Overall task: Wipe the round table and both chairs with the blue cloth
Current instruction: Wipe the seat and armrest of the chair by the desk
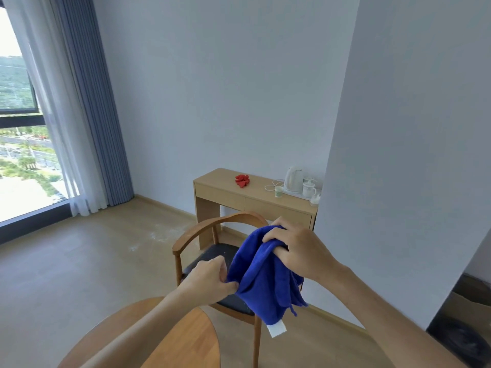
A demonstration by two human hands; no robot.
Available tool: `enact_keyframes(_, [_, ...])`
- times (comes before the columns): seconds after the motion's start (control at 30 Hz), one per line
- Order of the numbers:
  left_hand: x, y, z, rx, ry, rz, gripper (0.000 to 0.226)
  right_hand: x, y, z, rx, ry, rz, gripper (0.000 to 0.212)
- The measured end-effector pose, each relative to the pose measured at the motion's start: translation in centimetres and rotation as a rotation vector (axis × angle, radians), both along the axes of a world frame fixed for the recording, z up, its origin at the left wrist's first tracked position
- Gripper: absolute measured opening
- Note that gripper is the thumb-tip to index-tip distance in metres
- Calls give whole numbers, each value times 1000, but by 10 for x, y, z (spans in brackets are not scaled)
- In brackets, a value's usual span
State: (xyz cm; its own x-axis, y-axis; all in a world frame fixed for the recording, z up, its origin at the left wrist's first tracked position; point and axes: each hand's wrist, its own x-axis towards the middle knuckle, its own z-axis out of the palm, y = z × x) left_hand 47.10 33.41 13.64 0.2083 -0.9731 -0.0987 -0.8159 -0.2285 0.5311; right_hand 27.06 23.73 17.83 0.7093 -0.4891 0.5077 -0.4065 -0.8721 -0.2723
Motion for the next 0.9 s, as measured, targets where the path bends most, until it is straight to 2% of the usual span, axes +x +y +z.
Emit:
enact_keyframes(0.1, [-4,2,-3,82,301,129,13,0,-2,1,1,-7,-9,25])
enact_keyframes(0.2, [-1,2,6,55,431,249,8,-3,-3,-1,-10,-15,-19,24])
enact_keyframes(0.3, [13,-7,19,0,413,303,8,-8,-5,-4,35,-54,-30,22])
enact_keyframes(0.47, [-6,-9,18,184,363,165,17,-5,-2,-4,22,-11,-3,22])
enact_keyframes(0.63, [-27,-12,5,192,399,141,18,-9,-1,-3,-5,-10,-6,22])
enact_keyframes(0.73, [-20,-13,10,169,334,129,15,-21,-6,-4,-90,-1,-28,19])
enact_keyframes(0.83, [-1,-19,40,58,175,122,7,-36,-13,-8,-311,202,-39,9])
enact_keyframes(0.9, [5,-23,65,-14,57,98,7,-37,-11,-14,-363,345,-21,11])
